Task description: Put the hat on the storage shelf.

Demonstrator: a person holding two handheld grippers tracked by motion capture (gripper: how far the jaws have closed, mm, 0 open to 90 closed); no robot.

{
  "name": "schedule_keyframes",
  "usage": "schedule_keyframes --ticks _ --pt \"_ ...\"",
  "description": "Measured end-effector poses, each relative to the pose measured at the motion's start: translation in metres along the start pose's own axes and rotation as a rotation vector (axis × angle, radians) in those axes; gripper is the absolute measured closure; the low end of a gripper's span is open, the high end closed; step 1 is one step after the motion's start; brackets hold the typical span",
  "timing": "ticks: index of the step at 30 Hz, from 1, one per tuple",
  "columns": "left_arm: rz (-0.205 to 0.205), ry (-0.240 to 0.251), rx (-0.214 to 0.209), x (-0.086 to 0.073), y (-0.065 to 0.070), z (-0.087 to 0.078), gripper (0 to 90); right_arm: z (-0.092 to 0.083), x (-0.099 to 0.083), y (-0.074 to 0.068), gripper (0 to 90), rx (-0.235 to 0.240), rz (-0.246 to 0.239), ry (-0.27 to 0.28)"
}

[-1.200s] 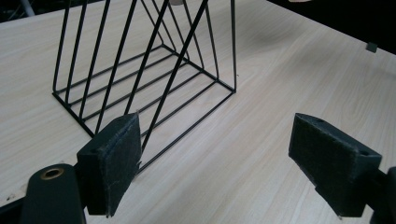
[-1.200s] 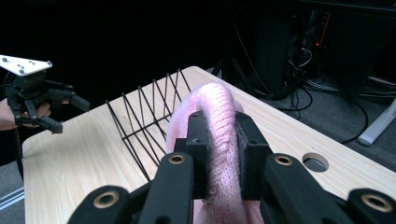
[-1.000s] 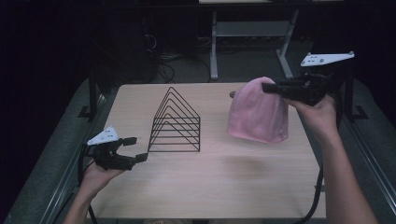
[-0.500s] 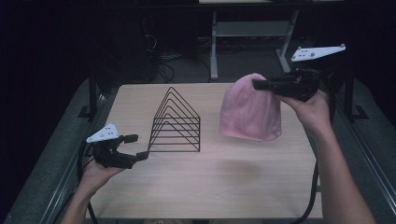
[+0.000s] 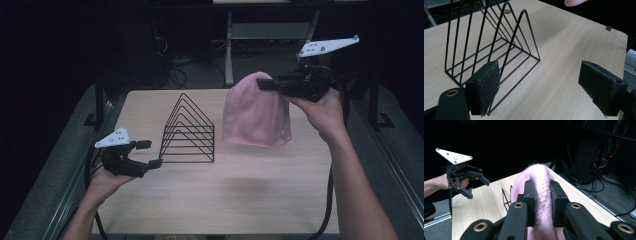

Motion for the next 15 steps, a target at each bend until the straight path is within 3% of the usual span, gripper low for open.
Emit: schedule_keyframes --ticks 15 --pt "0.024 0.0 -0.024 0.014 0.002 0.0 17.0 0.017 0.024 -0.019 78.1 0.05 -0.034 0.016"
Point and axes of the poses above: each handheld gripper's, and its own axes: z roughly forward along the jaws, x roughly out of its top, y roughly to its right, the point moved 1 cm from there along z, roughly forward along the jaws, and after that the axes turned 10 degrees about -x, right-handed, at the moved point
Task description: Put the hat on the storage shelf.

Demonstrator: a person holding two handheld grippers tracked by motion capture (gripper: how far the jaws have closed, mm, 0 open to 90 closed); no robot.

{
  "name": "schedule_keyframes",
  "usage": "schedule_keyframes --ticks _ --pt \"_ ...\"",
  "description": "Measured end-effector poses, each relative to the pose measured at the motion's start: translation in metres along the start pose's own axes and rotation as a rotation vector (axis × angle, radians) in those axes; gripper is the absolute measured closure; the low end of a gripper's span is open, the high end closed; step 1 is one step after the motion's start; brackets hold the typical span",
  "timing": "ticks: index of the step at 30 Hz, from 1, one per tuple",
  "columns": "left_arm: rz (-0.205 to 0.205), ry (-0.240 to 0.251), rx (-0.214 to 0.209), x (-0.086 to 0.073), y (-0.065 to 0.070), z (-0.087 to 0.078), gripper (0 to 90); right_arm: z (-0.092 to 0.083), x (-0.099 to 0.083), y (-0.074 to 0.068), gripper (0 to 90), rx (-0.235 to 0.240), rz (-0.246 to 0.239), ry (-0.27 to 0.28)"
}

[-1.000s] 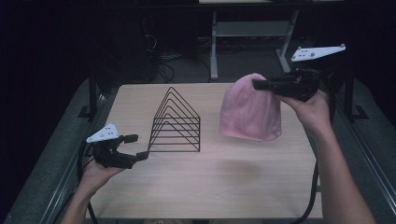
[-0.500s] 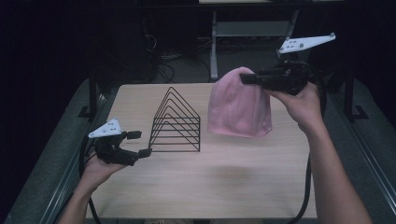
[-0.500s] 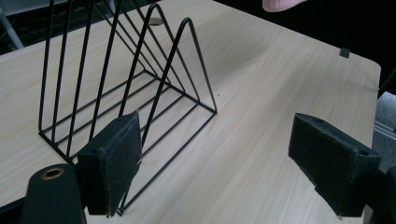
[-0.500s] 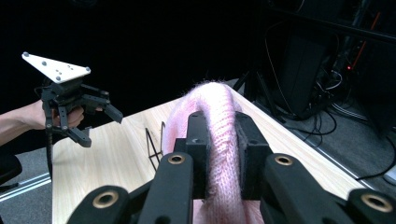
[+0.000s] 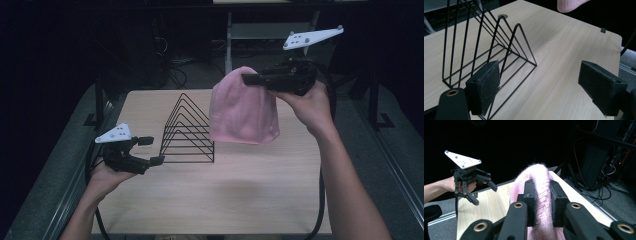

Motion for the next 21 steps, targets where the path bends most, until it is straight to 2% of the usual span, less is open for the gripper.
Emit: schedule_keyframes --ticks 13,21 --pt "0.016 -0.019 -0.027 0.012 -0.002 0.006 17.2 0.018 0.018 -0.013 78.0 0.046 -0.024 0.021" --pt "0.015 -0.009 -0.051 0.018 -0.005 0.005 20.4 0.033 0.026 -0.02 78.0 0.074 -0.035 0.019"
Point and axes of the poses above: each handheld gripper's, and its own axes: z roughly forward along the jaws, x roughly out of its top, y roughly to its right, the point moved 1 cm from there along z, roughly forward along the jaws, and after that the axes turned 10 degrees about -x, right-handed, at the moved point
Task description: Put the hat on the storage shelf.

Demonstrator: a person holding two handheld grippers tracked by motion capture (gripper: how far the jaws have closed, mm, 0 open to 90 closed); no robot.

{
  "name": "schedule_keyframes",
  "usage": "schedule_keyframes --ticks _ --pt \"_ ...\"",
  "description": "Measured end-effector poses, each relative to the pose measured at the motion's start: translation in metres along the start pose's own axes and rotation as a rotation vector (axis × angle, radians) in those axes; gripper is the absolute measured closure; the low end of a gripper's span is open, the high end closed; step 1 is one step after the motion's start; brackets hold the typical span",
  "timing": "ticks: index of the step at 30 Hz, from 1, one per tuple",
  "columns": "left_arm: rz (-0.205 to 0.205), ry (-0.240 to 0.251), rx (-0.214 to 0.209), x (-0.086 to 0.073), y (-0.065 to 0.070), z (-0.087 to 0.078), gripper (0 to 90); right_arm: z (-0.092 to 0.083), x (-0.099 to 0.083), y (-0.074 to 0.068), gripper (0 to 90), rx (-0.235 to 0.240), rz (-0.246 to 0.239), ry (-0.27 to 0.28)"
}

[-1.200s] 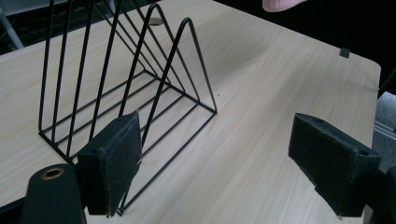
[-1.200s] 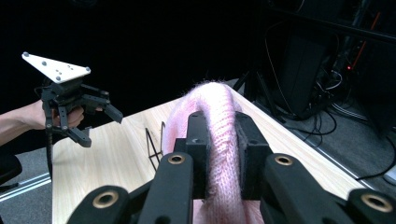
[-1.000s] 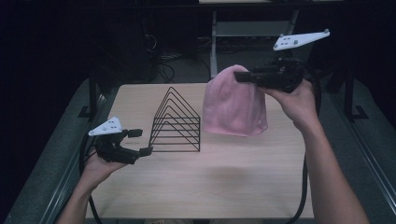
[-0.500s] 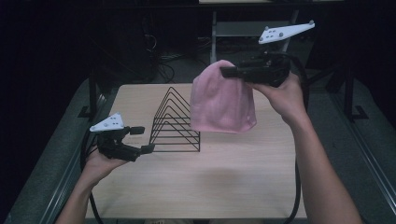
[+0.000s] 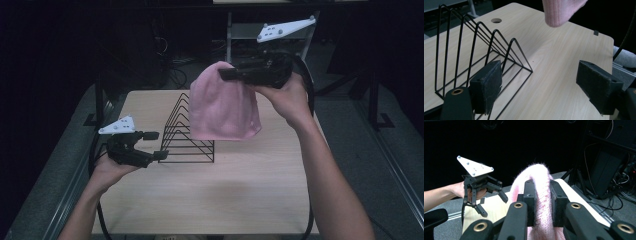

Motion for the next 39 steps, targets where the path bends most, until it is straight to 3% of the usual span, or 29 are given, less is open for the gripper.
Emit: schedule_keyframes --ticks 12,24,34,39 --pt "0.038 0.001 -0.041 0.029 -0.005 0.003 21.9 0.022 0.013 -0.007 78.0 0.029 -0.027 0.005" --pt "0.028 0.002 -0.087 0.044 -0.012 0.009 26.3 0.037 0.019 -0.01 77.9 0.049 -0.026 0.02" --pt "0.0 0.007 -0.106 0.047 -0.024 0.008 41.9 0.048 0.023 -0.012 77.9 0.068 -0.017 0.03" --pt "-0.009 0.011 -0.108 0.047 -0.028 0.005 55.0 0.052 0.024 -0.013 77.9 0.071 -0.018 0.035"
Point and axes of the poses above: each handheld gripper's, and its own axes: z roughly forward along the jaws, x roughly out of its top, y roughly to its right, the point moved 1 cm from there along z, roughly forward along the jaws, and after that the axes turned 10 degrees about -x, right-handed, at the moved point
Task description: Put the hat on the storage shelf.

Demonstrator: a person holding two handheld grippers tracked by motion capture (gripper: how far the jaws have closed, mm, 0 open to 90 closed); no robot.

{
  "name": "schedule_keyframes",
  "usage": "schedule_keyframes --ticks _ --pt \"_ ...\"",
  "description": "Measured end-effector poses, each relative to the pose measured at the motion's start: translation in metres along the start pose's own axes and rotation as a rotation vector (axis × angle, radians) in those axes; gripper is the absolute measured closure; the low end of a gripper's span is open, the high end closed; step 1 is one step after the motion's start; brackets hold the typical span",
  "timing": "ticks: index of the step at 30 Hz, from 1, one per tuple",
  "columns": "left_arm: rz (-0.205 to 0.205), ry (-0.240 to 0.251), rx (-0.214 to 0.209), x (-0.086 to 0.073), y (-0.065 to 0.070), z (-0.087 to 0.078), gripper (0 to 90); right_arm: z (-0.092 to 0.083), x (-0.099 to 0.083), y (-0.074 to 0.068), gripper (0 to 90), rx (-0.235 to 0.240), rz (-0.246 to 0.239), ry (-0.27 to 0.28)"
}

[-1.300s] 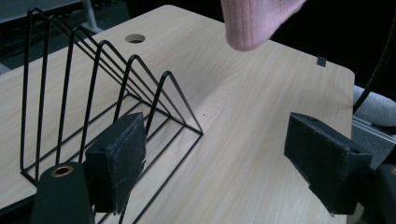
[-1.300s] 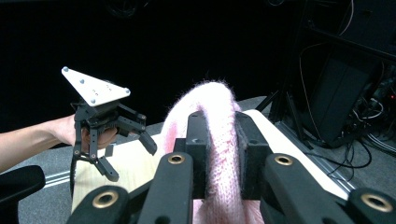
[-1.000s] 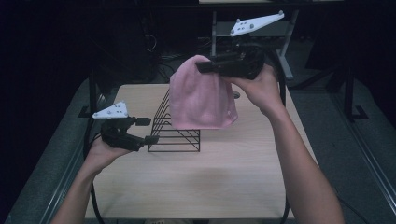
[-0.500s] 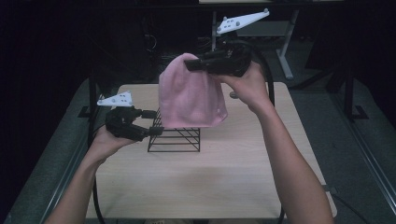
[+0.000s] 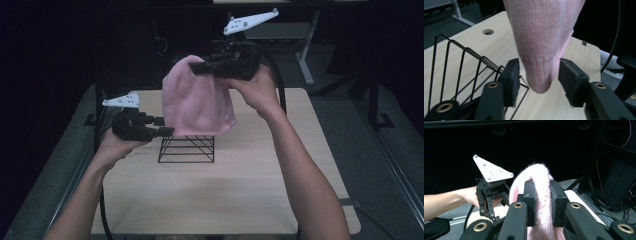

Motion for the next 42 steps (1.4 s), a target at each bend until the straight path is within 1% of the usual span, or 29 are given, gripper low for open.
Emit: schedule_keyframes --ticks 2,3,6,7,9,11,14,15,16,17,20,21,23,25,28,29,31,34,35,37,40,42 --pt "-0.003 0.005 0.005 0.0 -0.002 0.0 59.0 0.001 0.001 0.0 77.9 0.001 0.004 0.005" --pt "-0.003 0.004 0.002 0.0 -0.003 0.0 59.0 0.002 0.001 0.001 77.9 0.002 0.002 0.006" --pt "0.003 0.007 0.008 0.0 -0.004 -0.001 66.1 0.005 0.002 0.001 77.9 -0.001 -0.001 0.006" --pt "0.0 0.007 0.011 0.0 -0.004 -0.002 68.4 0.005 0.003 0.001 77.9 -0.004 -0.002 0.006" --pt "0.002 0.003 0.025 0.0 -0.005 -0.004 72.8 0.008 0.003 0.003 77.9 -0.005 0.0 0.007" --pt "0.003 0.003 0.032 0.0 -0.005 -0.004 74.6 0.009 0.003 0.004 77.8 -0.007 0.003 0.008" --pt "0.0 -0.008 0.055 0.001 -0.007 -0.007 75.4 0.012 0.002 0.004 77.9 -0.018 0.002 0.004" --pt "0.003 -0.017 0.069 0.001 -0.009 -0.009 75.5 0.014 0.002 0.005 77.8 -0.02 0.004 0.003" --pt "0.003 -0.017 0.069 0.001 -0.009 -0.009 75.6 0.014 0.002 0.005 77.8 -0.02 0.004 0.003" --pt "0.005 -0.021 0.09 0.002 -0.01 -0.011 76.3 0.016 0.001 0.006 77.8 -0.025 0.006 0.005" --pt "0.0 -0.028 0.102 0.001 -0.013 -0.012 76.3 0.019 0.0 0.007 77.8 -0.028 0.009 0.001" --pt "-0.007 -0.037 0.11 0.0 -0.016 -0.012 76.4 0.022 -0.001 0.008 77.8 -0.03 0.009 -0.005" --pt "-0.009 -0.038 0.115 -0.001 -0.017 -0.012 76.4 0.023 -0.001 0.009 77.8 -0.033 0.008 -0.009" --pt "-0.014 -0.059 0.133 -0.004 -0.022 -0.012 76.4 0.029 -0.004 0.011 77.7 -0.035 0.01 -0.018" --pt "-0.019 -0.066 0.14 -0.005 -0.024 -0.012 76.4 0.033 -0.006 0.013 77.6 -0.036 0.012 -0.028" --pt "-0.022 -0.074 0.149 -0.006 -0.027 -0.012 76.4 0.036 -0.008 0.014 77.6 -0.039 0.015 -0.033" --pt "-0.026 -0.08 0.156 -0.007 -0.029 -0.013 76.4 0.038 -0.009 0.017 77.6 -0.039 0.021 -0.038" --pt "-0.029 -0.082 0.164 -0.008 -0.031 -0.013 76.4 0.04 -0.01 0.018 77.6 -0.042 0.023 -0.042" --pt "-0.037 -0.081 0.17 -0.009 -0.033 -0.014 76.4 0.042 -0.011 0.019 77.6 -0.043 0.027 -0.043" --pt "-0.039 -0.082 0.176 -0.01 -0.035 -0.014 76.4 0.043 -0.012 0.021 77.6 -0.048 0.019 -0.044" --pt "-0.044 -0.082 0.18 -0.011 -0.037 -0.014 76.4 0.045 -0.012 0.023 77.6 -0.049 0.023 -0.046" --pt "-0.046 -0.086 0.183 -0.011 -0.039 -0.013 78.2 0.048 -0.014 0.026 77.6 -0.053 0.03 -0.045"
Point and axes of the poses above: each handheld gripper's, and its own axes: z roughly forward along the jaws, x roughly out of its top, y roughly to its right, the point moved 1 cm from there along z, roughly forward along the jaws, and after that the axes turned 10 degrees about -x, right-handed, at the moved point
